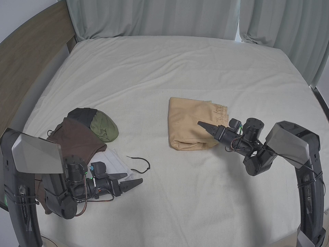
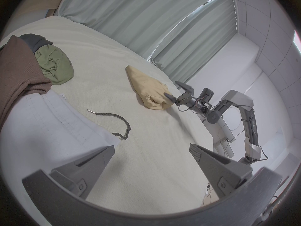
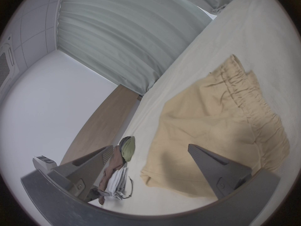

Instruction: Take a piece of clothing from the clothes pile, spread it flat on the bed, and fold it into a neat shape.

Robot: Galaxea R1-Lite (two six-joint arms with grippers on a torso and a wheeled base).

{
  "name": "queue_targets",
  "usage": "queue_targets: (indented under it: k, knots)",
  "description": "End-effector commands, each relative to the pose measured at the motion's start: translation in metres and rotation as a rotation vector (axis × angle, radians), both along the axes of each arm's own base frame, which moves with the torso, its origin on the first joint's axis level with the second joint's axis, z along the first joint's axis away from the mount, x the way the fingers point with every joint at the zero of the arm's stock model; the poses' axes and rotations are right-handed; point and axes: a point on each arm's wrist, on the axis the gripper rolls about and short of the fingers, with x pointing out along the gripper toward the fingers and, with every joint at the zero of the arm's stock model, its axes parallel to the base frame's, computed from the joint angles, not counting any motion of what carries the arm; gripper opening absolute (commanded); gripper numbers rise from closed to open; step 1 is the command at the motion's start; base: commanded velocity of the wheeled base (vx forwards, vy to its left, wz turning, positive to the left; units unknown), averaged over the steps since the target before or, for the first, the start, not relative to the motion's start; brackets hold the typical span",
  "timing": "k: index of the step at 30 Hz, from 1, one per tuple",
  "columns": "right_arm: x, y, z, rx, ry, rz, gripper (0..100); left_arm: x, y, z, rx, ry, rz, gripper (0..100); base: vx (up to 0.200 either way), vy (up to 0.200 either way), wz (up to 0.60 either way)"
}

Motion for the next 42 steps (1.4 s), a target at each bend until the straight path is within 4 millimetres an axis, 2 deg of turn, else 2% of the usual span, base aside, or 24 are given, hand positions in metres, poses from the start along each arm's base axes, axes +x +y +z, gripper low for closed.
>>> queue_targets:
  k: [1,3,5,8,12,14,17,21,23,24,25,26,28,29,30,31,32,33,35,36,37,39,41,42]
  knots:
    - [0.004,-0.003,-0.034,-0.018,0.056,-0.009,100,0.000,0.000,0.000,0.000,0.002,-0.002,100,0.000,0.000,0.00]
    - [0.003,-0.004,-0.032,-0.018,0.053,-0.009,100,0.000,0.000,0.000,-0.001,-0.001,-0.002,100,0.000,0.000,0.00]
    - [-0.001,-0.005,-0.012,-0.012,0.023,-0.009,100,0.000,0.000,0.003,-0.003,-0.010,-0.002,100,0.000,0.000,0.00]
    - [-0.016,-0.007,0.027,0.000,-0.025,-0.006,100,-0.002,0.000,0.020,-0.017,-0.056,-0.006,100,0.000,0.000,0.00]
    - [-0.055,-0.013,0.087,-0.047,-0.150,-0.006,100,-0.021,0.000,0.056,-0.060,-0.134,-0.090,100,0.000,0.000,0.00]
    - [-0.079,-0.021,0.116,-0.109,-0.241,-0.019,100,-0.033,0.001,0.082,-0.090,-0.208,-0.149,100,0.000,0.000,0.00]
    - [-0.115,-0.038,0.140,-0.231,-0.329,-0.065,100,-0.056,0.001,0.111,-0.129,-0.289,-0.251,100,0.000,0.000,0.00]
    - [-0.169,-0.079,0.158,-0.496,-0.448,-0.258,100,-0.097,0.000,0.139,-0.165,-0.377,-0.378,100,0.000,0.000,0.00]
    - [-0.178,-0.085,0.160,-0.509,-0.451,-0.284,100,-0.104,-0.001,0.141,-0.170,-0.382,-0.395,100,0.000,0.000,0.00]
    - [-0.223,-0.098,0.169,-0.524,-0.468,-0.338,100,-0.129,-0.003,0.152,-0.190,-0.427,-0.444,100,0.000,0.000,0.00]
    - [-0.251,-0.105,0.173,-0.531,-0.488,-0.372,100,-0.144,0.000,0.159,-0.200,-0.465,-0.460,100,0.000,0.000,0.00]
    - [-0.264,-0.108,0.173,-0.535,-0.495,-0.386,100,-0.151,0.001,0.162,-0.205,-0.481,-0.463,100,0.000,0.000,0.00]
    - [-0.303,-0.113,0.171,-0.547,-0.523,-0.425,100,-0.169,0.010,0.166,-0.211,-0.524,-0.431,100,0.000,0.000,0.00]
    - [-0.303,-0.113,0.171,-0.547,-0.523,-0.425,100,-0.169,0.010,0.166,-0.211,-0.524,-0.431,100,0.000,0.000,0.00]
    - [-0.339,-0.114,0.170,-0.544,-0.580,-0.457,100,-0.181,0.017,0.170,-0.210,-0.565,-0.356,100,0.000,0.000,0.00]
    - [-0.360,-0.113,0.168,-0.534,-0.615,-0.464,100,-0.188,0.021,0.175,-0.209,-0.603,-0.295,100,0.000,0.000,0.00]
    - [-0.374,-0.113,0.164,-0.531,-0.628,-0.468,100,-0.194,0.025,0.178,-0.208,-0.628,-0.247,100,0.000,0.000,0.00]
    - [-0.378,-0.113,0.162,-0.529,-0.630,-0.469,100,-0.196,0.026,0.179,-0.209,-0.637,-0.231,100,0.000,0.000,0.00]
    - [-0.412,-0.111,0.142,-0.516,-0.627,-0.455,100,-0.218,0.038,0.187,-0.220,-0.698,-0.135,100,0.000,0.000,0.00]
    - [-0.412,-0.111,0.142,-0.516,-0.627,-0.455,100,-0.218,0.038,0.187,-0.220,-0.698,-0.135,100,0.000,0.000,0.00]
    - [-0.437,-0.110,0.128,-0.497,-0.625,-0.422,100,-0.234,0.048,0.187,-0.209,-0.717,-0.071,100,0.000,0.000,0.00]
    - [-0.463,-0.110,0.105,-0.474,-0.620,-0.394,100,-0.257,0.062,0.180,-0.180,-0.730,0.004,100,0.000,0.000,0.00]
    - [-0.471,-0.111,0.092,-0.478,-0.600,-0.385,100,-0.268,0.067,0.173,-0.163,-0.717,0.031,100,0.000,0.000,0.00]
    - [-0.473,-0.111,0.071,-0.507,-0.488,-0.371,100,-0.285,0.072,0.159,-0.135,-0.685,0.065,100,0.000,0.000,0.00]
